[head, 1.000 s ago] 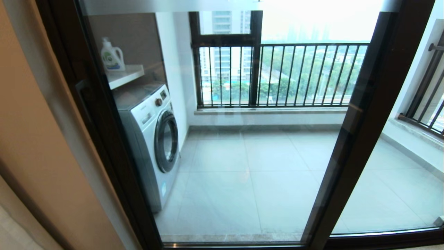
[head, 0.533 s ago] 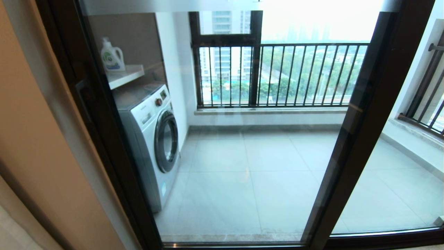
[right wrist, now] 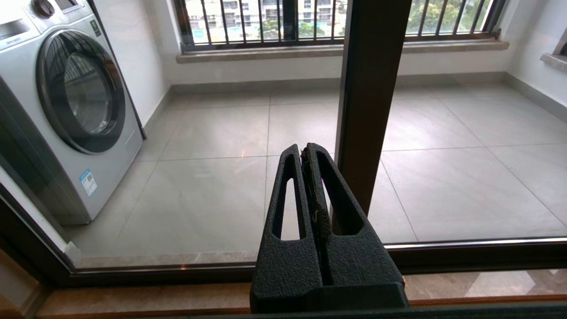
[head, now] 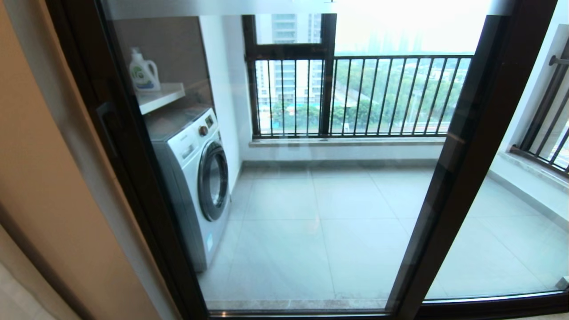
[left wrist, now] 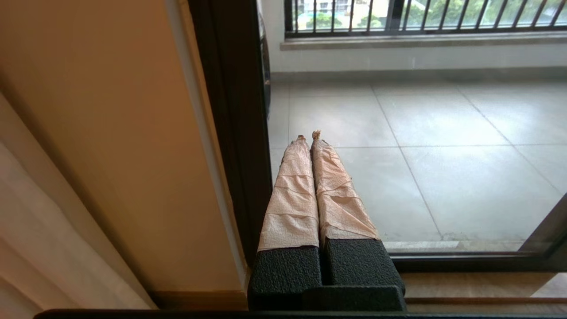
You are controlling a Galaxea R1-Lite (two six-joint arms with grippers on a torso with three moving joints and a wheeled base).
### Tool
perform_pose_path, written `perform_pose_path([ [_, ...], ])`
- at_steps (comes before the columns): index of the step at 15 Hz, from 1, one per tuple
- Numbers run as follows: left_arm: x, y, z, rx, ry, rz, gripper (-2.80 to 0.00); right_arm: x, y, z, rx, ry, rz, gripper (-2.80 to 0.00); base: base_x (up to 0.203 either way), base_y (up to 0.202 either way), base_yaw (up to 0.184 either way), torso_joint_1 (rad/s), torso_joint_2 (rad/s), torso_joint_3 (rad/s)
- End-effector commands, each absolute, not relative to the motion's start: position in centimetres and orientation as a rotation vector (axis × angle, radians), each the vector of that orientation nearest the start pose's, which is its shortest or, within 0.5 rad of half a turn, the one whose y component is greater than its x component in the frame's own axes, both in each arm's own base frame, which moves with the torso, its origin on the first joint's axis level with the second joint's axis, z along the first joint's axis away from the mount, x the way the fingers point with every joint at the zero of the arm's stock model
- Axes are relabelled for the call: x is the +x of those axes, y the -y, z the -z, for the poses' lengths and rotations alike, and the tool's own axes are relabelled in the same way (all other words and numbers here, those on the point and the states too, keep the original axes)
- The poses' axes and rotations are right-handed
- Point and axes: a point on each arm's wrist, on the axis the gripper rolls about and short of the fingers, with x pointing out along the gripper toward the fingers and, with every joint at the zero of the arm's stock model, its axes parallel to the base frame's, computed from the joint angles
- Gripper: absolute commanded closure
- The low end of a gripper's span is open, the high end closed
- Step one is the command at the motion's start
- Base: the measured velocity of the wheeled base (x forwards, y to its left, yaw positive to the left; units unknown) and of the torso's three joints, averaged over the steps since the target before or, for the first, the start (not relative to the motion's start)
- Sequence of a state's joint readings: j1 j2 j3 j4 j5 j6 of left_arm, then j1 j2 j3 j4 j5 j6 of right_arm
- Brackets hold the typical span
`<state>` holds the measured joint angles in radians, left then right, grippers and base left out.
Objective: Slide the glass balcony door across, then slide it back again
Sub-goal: Open the slid door
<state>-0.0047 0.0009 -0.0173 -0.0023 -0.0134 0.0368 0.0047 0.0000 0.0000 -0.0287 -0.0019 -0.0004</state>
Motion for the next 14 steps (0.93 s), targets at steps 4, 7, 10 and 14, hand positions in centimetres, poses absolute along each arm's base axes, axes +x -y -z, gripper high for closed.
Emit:
perform_pose_path([
  [4, -1.8, 0.1, -14.6, 0.022, 0.020, 0.051, 0.00, -2.2, 0.0, -7.6, -0.001, 0.021, -0.003, 0.00, 0.000, 0.000, 0.000, 0.000, 0.00, 0.000],
  [7, 0.5, 0.2, -17.4, 0.016, -0.059, 0.108, 0.00, -2.2, 0.0, -7.6, -0.001, 0.021, -0.003, 0.00, 0.000, 0.000, 0.000, 0.000, 0.00, 0.000],
  [10, 5.9, 0.3, -20.9, 0.008, -0.133, 0.135, 0.00, -2.2, 0.0, -7.6, -0.001, 0.021, -0.002, 0.00, 0.000, 0.000, 0.000, 0.000, 0.00, 0.000],
  [14, 15.4, 0.4, -24.5, 0.015, -0.121, 0.128, 0.00, -2.2, 0.0, -7.6, -0.001, 0.021, -0.003, 0.00, 0.000, 0.000, 0.000, 0.000, 0.00, 0.000],
])
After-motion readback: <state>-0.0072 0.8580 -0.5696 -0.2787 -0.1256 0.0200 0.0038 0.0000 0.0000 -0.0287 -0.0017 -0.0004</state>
